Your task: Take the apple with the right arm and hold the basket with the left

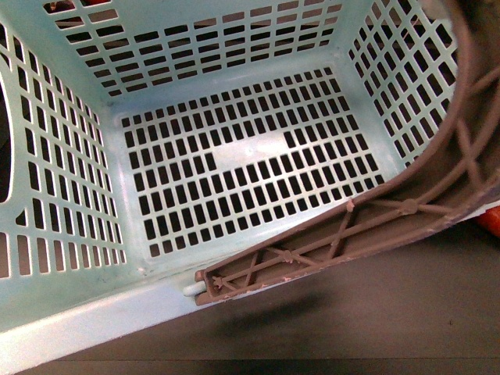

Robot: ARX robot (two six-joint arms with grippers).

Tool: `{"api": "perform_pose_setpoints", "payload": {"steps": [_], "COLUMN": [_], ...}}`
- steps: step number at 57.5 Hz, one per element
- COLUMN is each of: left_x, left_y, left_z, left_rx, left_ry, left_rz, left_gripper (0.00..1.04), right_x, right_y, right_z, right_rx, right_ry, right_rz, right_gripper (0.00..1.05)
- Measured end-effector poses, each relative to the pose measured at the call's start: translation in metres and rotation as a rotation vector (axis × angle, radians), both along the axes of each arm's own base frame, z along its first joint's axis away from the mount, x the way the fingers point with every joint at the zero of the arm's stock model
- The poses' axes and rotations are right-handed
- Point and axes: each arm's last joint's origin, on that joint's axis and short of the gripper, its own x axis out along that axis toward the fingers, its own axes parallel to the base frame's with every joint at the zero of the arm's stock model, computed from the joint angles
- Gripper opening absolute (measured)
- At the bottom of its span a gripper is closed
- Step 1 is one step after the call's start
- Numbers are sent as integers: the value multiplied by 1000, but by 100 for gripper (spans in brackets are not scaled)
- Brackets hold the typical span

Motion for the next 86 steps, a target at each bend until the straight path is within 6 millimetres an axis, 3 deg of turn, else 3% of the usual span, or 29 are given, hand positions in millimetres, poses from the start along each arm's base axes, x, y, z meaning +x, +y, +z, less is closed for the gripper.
{"api": "perform_pose_setpoints", "payload": {"steps": [11, 17, 24, 28, 34, 41, 47, 57, 68, 86], "left_x": [0, 0, 0, 0, 0, 1, 2, 1, 1, 1], "left_y": [0, 0, 0, 0, 0, -1, 0, -1, -1, -1], "left_z": [0, 0, 0, 0, 0, -2, -2, -2, -2, -2], "left_rx": [0, 0, 0, 0, 0, 4, 9, 3, 0, 3], "left_ry": [0, 0, 0, 0, 1, 7, 3, 7, 11, 7], "left_rz": [0, 0, 1, 1, -3, 1, 8, -3, 1, 2], "left_gripper": [16, 16, 16, 16, 16, 16, 16, 16, 16, 16], "right_x": [5, 4, 4, 4, 2, -8, -29, -32, -43, -63], "right_y": [35, 41, 41, 38, 25, -8, -32, -34, -39, -53], "right_z": [-39, -47, -47, -45, -37, -26, -29, -29, -45, -75], "right_rx": [-23, -31, -28, -18, 3, 8, -38, -47, 35, 28], "right_ry": [103, 127, 125, 117, 99, 51, 44, 33, -161, -161], "right_rz": [82, 100, 85, 68, -10, -264, -460, -465, -279, -268], "right_gripper": [74, 75, 91, 97, 96, 96, 96, 96, 70, 22]}}
